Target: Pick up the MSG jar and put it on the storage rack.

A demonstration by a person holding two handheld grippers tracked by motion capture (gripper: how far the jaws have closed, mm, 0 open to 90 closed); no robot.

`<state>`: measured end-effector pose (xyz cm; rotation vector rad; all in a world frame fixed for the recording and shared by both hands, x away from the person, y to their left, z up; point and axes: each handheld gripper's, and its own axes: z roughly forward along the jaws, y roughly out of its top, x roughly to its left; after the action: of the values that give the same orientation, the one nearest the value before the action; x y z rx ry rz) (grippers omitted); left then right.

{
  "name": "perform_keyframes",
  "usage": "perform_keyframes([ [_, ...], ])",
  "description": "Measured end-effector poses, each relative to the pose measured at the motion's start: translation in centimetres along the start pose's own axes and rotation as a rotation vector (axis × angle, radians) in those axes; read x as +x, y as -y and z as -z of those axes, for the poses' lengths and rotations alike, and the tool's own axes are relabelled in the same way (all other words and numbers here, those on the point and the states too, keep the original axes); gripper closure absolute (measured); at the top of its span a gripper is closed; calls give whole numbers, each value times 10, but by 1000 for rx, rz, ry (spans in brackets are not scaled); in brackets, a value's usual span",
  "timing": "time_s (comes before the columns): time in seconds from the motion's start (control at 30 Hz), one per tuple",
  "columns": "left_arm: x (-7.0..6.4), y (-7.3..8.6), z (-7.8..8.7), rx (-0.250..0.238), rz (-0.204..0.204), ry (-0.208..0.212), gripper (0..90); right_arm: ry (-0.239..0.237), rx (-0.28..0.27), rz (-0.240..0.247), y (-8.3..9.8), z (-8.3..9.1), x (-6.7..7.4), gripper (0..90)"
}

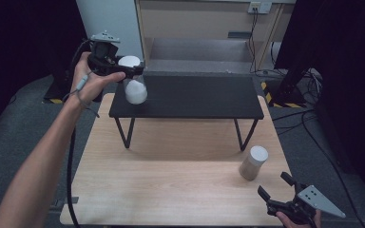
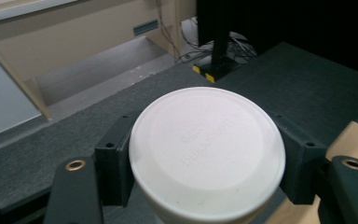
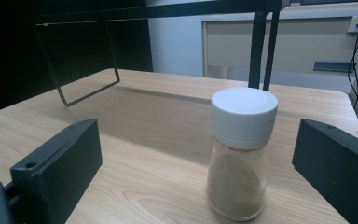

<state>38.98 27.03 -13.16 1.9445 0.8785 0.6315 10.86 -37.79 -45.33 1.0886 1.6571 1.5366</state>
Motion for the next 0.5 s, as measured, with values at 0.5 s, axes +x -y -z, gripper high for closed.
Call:
perform_keyframes([
  [0.5,7,9,-26,31,43,-42,324,4,-9,-8,1,1,-1,17],
])
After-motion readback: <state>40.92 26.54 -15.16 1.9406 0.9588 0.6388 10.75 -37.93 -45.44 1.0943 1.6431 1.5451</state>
